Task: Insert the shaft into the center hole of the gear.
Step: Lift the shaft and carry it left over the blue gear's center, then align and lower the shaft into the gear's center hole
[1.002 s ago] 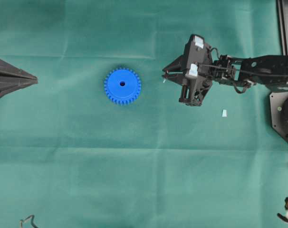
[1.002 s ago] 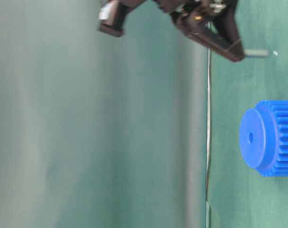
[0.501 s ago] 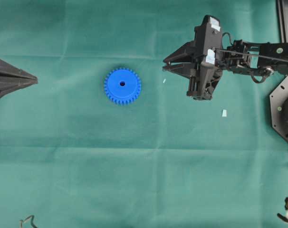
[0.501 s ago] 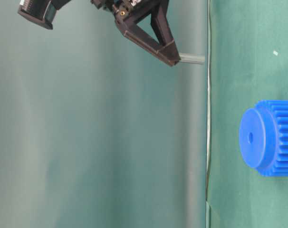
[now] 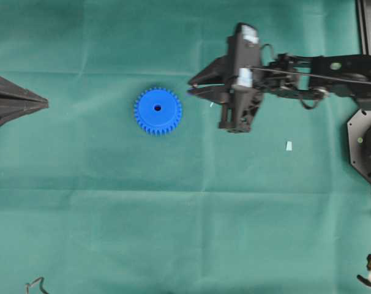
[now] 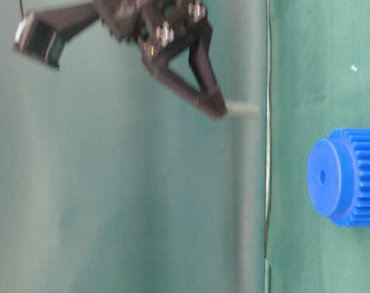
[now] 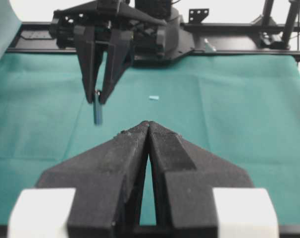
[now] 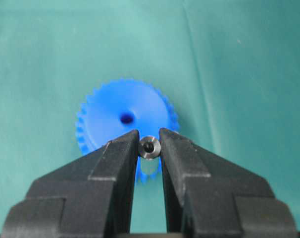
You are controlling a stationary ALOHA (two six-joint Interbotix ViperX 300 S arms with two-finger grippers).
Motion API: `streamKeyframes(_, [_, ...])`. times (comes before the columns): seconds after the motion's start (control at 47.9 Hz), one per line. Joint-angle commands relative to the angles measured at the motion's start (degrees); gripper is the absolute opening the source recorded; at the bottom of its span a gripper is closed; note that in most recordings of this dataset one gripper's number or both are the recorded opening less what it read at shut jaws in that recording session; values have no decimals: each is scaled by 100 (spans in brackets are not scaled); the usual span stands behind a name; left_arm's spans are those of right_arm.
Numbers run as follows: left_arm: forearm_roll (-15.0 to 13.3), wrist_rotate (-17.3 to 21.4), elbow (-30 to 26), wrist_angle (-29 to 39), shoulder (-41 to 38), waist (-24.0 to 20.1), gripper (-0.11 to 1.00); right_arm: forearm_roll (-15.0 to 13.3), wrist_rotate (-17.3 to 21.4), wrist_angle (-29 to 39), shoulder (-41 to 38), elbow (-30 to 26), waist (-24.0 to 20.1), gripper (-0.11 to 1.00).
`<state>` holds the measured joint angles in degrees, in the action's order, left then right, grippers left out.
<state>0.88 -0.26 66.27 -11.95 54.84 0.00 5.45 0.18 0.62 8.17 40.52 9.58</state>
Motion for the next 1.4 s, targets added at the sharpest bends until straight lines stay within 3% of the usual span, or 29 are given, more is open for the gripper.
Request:
streamKeyframes(0.0, [9,-9,-132,-35,-35,9,0,0,-9,-44,-229,-501,-79,17])
streamKeyframes(0.271, [18,-9,-132,-26,-35,18,0,-9,-18,44,-861,-1230,-141,17])
streamKeyframes(1.378, [9,-9,-132,18,-35,18,0,26,35,-589,-1819,-1125,-149,17])
